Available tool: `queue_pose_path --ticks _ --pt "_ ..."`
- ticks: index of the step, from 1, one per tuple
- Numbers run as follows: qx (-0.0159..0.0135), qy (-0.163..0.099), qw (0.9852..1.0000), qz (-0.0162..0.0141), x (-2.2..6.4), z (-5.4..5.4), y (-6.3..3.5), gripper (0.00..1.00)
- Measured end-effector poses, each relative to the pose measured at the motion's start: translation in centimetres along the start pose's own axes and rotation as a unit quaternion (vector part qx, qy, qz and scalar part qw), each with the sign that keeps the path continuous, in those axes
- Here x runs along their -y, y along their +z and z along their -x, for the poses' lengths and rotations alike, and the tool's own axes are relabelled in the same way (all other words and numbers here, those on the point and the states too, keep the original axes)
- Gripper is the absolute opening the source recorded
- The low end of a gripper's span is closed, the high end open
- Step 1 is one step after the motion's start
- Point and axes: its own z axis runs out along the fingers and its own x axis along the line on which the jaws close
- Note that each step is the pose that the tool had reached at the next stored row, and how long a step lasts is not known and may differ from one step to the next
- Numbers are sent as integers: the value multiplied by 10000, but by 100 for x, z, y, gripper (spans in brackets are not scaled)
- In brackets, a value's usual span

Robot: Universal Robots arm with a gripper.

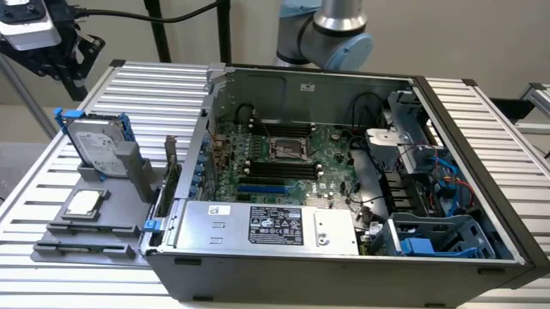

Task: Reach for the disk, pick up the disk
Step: 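Reach for the disk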

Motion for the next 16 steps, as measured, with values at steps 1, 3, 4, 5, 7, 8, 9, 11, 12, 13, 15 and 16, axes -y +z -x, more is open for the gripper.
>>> queue_pose_path --ticks 1,3,4,5,7,8,9,11,12,13,15,16 --pt "3 0 10000 -7 -14 -34 3 11" --pt "7 -1 10000 -19 -52 -105 8 11" --pt "8 -1 10000 -21 -67 -138 12 11" --pt "8 -1 10000 -22 -79 -169 16 11" --pt "10 -1 10000 -25 -100 -235 25 11" --pt "11 -1 10000 -26 -108 -268 29 11" --pt "11 -1 10000 -26 -112 -289 32 11" --pt "11 -1 10000 -27 -112 -295 32 11" --pt "10 -1 10000 -27 -113 -295 32 11" --pt "11 -1 10000 -26 -113 -296 32 11" --pt "11 -1 10000 -26 -113 -296 32 11" --pt "10 -1 10000 -27 -113 -298 31 11"
